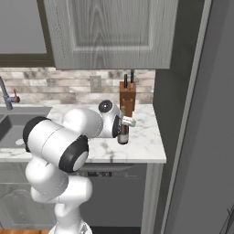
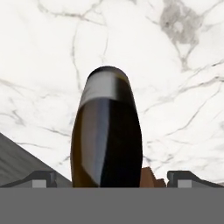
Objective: There is a wine glass and glass cup on the dining counter. Place the wine bottle next to the wine glass and the juice bottle next to the glass cup.
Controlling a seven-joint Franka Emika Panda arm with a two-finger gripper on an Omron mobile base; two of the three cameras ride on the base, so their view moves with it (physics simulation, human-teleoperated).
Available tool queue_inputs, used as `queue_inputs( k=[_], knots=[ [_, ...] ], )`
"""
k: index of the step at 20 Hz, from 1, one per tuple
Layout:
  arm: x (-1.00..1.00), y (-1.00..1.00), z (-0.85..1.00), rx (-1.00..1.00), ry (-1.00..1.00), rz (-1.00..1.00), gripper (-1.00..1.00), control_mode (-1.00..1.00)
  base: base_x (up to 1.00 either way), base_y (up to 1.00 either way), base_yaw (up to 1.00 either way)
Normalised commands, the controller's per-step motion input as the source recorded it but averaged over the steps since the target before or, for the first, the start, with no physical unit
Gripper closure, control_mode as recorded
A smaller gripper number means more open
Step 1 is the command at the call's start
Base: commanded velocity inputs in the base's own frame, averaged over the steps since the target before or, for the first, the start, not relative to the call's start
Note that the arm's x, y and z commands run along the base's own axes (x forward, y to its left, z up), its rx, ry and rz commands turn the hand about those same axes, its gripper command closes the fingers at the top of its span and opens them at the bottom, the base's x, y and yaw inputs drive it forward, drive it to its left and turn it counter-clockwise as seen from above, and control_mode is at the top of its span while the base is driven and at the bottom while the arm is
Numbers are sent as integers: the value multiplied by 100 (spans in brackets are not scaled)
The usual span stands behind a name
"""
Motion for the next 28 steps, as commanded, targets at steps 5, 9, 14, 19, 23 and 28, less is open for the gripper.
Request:
queue_inputs(
  k=[5,9,14,19,23,28],
  knots=[
    [0,0,-4,0,0,0,-100,-100,0,0,0],
    [0,-1,-4,0,0,0,-100,-100,0,0,0],
    [1,-1,-2,0,0,0,-100,-100,0,0,0],
    [4,-5,-2,0,0,0,-100,-100,0,0,0],
    [8,-6,-5,0,0,1,-100,-100,0,0,0],
    [4,-10,-6,0,0,1,-100,-100,0,0,0]
  ],
)
